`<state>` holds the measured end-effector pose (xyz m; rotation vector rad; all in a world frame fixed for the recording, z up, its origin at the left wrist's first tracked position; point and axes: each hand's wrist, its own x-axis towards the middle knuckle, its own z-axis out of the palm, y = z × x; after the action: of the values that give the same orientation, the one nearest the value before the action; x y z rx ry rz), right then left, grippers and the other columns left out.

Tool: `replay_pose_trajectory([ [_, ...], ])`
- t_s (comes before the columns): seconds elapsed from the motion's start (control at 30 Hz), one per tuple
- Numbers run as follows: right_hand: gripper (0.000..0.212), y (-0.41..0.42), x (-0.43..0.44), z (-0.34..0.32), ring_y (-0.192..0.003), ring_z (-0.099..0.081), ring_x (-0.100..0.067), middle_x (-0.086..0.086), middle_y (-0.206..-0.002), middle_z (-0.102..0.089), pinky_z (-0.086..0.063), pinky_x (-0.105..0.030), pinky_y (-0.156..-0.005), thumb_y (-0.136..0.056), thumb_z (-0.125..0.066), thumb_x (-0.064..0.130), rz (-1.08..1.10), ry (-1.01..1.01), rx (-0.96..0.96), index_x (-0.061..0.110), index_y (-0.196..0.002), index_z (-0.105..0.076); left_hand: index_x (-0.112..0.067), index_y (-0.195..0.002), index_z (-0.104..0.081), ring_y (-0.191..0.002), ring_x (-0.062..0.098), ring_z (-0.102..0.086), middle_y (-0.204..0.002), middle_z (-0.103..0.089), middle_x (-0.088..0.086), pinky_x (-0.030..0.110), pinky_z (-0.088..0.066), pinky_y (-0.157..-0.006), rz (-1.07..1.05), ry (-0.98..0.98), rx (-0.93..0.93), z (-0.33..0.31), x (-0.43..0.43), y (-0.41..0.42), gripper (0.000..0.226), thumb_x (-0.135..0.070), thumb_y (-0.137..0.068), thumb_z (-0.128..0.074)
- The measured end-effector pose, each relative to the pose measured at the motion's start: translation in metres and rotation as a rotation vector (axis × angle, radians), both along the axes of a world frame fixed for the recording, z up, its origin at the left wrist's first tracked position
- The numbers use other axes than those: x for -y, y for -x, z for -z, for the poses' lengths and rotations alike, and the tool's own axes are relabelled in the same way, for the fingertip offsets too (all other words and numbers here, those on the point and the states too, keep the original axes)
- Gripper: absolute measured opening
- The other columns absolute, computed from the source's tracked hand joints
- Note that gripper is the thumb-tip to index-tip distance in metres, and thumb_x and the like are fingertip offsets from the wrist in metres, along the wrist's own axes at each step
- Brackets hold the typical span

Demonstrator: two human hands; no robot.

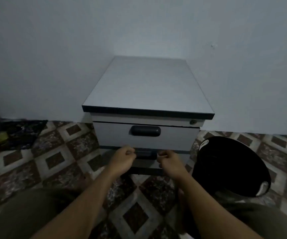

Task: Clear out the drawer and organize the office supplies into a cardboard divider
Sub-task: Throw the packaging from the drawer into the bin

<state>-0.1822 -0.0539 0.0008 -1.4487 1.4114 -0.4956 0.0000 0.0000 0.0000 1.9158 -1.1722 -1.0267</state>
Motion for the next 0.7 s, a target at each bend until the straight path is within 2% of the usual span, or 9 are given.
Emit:
replay_pose_trajectory([
  [0.1,0.016,-0.008,0.011,0.023,-0.083,-0.058,-0.027,-0.013,-0.093,-0.060,-0.049,-0.037,-0.069,-0.099,-0.048,0.011,0.097,-0.115,0.104,0.009,-0.113,-0.057,-0.025,-0.123,-0.055,-0.105,0.016,-0.057,-0.116,-0.056,-0.005,0.035,-0.050,-0.093,-0.074,-0.067,-0.067,0.020,0.013,-0.001,0.024,-0.028,-0.100,-0.052],
  [0.27,0.011,-0.023,0.019,0.041,-0.094,-0.061,-0.030,-0.014,-0.103,-0.061,-0.055,-0.047,-0.085,-0.099,-0.048,0.012,0.290,-0.305,0.370,0.013,-0.106,-0.057,-0.025,-0.113,-0.057,-0.102,0.021,-0.062,-0.112,-0.061,0.002,0.038,-0.054,-0.084,-0.243,-0.143,-0.340,0.033,0.028,0.005,0.014,-0.027,-0.101,-0.050],
  [0.33,0.012,-0.028,0.023,0.045,-0.094,-0.061,-0.030,-0.012,-0.107,-0.061,-0.057,-0.046,-0.080,-0.100,-0.046,0.011,0.339,-0.376,0.444,0.013,-0.108,-0.055,-0.025,-0.111,-0.058,-0.101,0.023,-0.064,-0.112,-0.064,0.006,0.039,-0.056,-0.082,-0.320,-0.151,-0.459,0.038,0.035,0.006,0.013,-0.027,-0.102,-0.048],
  [0.4,0.012,-0.033,0.024,0.048,-0.085,-0.059,-0.027,-0.013,-0.104,-0.059,-0.055,-0.042,-0.071,-0.100,-0.045,0.009,0.371,-0.420,0.515,0.012,-0.108,-0.053,-0.022,-0.110,-0.058,-0.099,0.025,-0.066,-0.111,-0.066,0.010,0.039,-0.057,-0.077,-0.380,-0.146,-0.535,0.041,0.039,0.008,0.012,-0.026,-0.102,-0.049],
  [0.53,0.011,-0.036,0.024,0.054,-0.074,-0.056,-0.023,-0.013,-0.097,-0.056,-0.051,-0.038,-0.064,-0.098,-0.047,0.005,0.393,-0.445,0.597,0.013,-0.106,-0.049,-0.021,-0.112,-0.057,-0.085,0.023,-0.065,-0.103,-0.067,0.011,0.037,-0.056,-0.069,-0.417,-0.123,-0.556,0.044,0.043,0.013,0.014,-0.024,-0.099,-0.054],
  [0.7,0.024,-0.030,0.011,0.055,-0.070,-0.053,-0.021,-0.015,-0.097,-0.058,-0.048,-0.036,-0.061,-0.097,-0.049,0.004,0.373,-0.428,0.581,0.007,-0.121,-0.051,-0.026,-0.111,-0.058,-0.078,0.020,-0.060,-0.103,-0.065,0.009,0.036,-0.056,-0.070,-0.380,-0.133,-0.565,0.042,0.028,0.015,0.013,-0.024,-0.098,-0.056],
])
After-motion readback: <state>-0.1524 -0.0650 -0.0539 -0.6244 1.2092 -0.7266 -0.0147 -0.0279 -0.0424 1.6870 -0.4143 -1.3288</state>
